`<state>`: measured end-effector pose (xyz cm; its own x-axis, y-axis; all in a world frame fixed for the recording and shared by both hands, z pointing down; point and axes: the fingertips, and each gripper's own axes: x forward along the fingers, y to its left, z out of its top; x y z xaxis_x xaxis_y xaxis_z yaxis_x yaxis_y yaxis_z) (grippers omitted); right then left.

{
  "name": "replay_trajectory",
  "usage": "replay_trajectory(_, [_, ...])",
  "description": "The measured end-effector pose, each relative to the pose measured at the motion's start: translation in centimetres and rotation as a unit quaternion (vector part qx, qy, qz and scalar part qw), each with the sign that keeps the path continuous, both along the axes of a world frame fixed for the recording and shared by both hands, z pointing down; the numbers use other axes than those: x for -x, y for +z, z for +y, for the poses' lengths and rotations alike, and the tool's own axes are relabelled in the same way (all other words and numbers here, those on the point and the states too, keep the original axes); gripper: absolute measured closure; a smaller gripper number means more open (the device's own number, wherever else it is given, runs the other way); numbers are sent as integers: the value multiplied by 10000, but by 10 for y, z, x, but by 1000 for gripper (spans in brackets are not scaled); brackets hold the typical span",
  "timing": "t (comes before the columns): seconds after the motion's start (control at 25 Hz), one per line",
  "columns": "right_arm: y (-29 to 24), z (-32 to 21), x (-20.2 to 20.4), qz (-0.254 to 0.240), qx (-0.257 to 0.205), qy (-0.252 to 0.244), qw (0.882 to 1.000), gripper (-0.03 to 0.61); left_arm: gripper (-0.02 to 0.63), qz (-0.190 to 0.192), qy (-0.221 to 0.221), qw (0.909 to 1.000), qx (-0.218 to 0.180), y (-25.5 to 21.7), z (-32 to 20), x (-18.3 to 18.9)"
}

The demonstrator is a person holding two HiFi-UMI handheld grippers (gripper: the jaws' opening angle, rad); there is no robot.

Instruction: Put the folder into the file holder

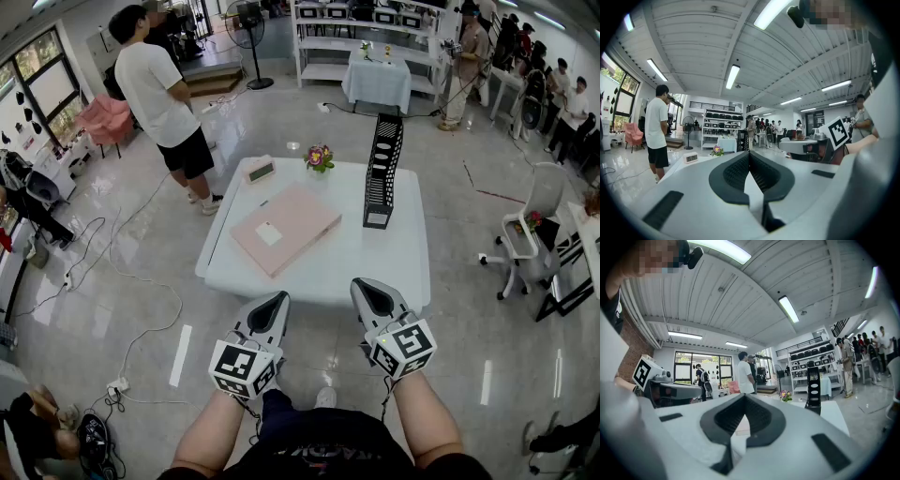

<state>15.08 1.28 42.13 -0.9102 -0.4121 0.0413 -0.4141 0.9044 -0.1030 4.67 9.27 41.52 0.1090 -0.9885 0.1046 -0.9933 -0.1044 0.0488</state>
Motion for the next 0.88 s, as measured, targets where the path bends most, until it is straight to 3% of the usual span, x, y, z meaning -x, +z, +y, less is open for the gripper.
replay_trajectory(0.76, [-9,-2,2,-279,-96,-142,9995,577,613,-26,-218,9997,-134,-6,-3,6])
replay_trajectory(0.8, [-11,-2,2,-339,-75,-176,9992,551,567,-27,-194,9997,-136,-7,-4,5])
replay_trajectory(0.88, [-14,-4,2,-524,42,-197,9984,376,383,-59,-157,9998,-134,-6,-6,4])
